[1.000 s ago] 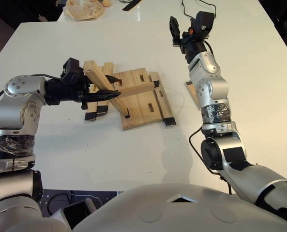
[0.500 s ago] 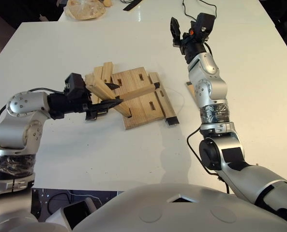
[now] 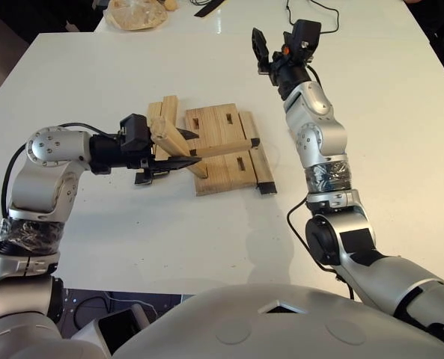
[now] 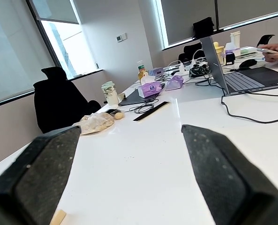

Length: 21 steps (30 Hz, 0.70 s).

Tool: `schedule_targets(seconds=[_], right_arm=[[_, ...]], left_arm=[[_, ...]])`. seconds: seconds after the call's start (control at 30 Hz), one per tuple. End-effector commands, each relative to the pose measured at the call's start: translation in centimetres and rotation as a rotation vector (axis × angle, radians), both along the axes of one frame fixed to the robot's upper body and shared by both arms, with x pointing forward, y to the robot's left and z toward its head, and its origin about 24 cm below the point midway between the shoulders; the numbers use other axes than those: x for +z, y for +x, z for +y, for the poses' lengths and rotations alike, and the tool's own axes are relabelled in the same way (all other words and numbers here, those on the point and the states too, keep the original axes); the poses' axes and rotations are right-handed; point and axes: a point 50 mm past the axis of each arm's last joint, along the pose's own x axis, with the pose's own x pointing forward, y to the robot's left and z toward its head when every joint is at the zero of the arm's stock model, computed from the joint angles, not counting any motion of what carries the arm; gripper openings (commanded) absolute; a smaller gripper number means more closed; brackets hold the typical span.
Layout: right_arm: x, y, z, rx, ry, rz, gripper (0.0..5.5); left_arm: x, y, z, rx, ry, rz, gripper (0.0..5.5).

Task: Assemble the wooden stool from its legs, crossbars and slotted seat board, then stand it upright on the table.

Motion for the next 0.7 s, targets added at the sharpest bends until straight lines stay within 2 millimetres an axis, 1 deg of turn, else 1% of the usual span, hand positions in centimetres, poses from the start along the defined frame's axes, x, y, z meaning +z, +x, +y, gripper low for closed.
schedule_targets(seconds=[0.03,0.1,0.2,0.23,0.27,0.4,0.43,0.5,0.6,0.67,0.7], right_arm=[[-0.7,-0.3,-0.4,-0.014,0.001,0.017,3.94],[-0.7,-0.4,-0.8,-0.035,-0.002,0.009,3.94],[-0.7,-0.6,-1.8,-0.087,-0.004,-0.003,3.94],[-0.8,-0.7,-2.2,-0.105,0.003,0.002,3.94],[-0.9,-0.8,-2.6,-0.121,0.009,0.004,3.94],[-1.1,-1.2,-3.9,-0.164,0.019,0.019,3.94],[-1.2,-1.4,-4.2,-0.17,0.018,0.023,3.94],[-1.3,-1.7,-4.8,-0.183,0.015,0.029,3.94],[-1.3,-2.1,-5.5,-0.194,0.017,0.042,3.94],[-1.4,-2.3,-5.8,-0.192,0.02,0.055,3.94],[-1.3,-2.5,-6.1,-0.197,0.021,0.057,3.94]], left_arm=[[-4.5,-0.5,2.1,0.026,0.247,0.186,2.04],[-3.8,-0.2,2.0,0.025,0.269,0.145,2.04],[-2.5,0.3,1.3,0.062,0.273,0.113,2.04],[-2.1,0.3,1.2,0.069,0.279,0.097,2.4],[-1.9,0.3,1.1,0.073,0.284,0.086,2.46],[-1.6,0.0,1.3,0.137,0.321,0.018,3.01],[-1.6,-0.3,1.5,0.152,0.331,0.008,3.01],[-1.8,-1.1,2.1,0.188,0.36,-0.001,3.01],[-2.4,-2.7,2.7,0.26,0.336,0.039,3.01],[-3.9,-3.6,3.7,0.436,0.321,0.058,3.01],[-4.9,-3.7,4.4,0.584,0.319,0.055,3.01]])
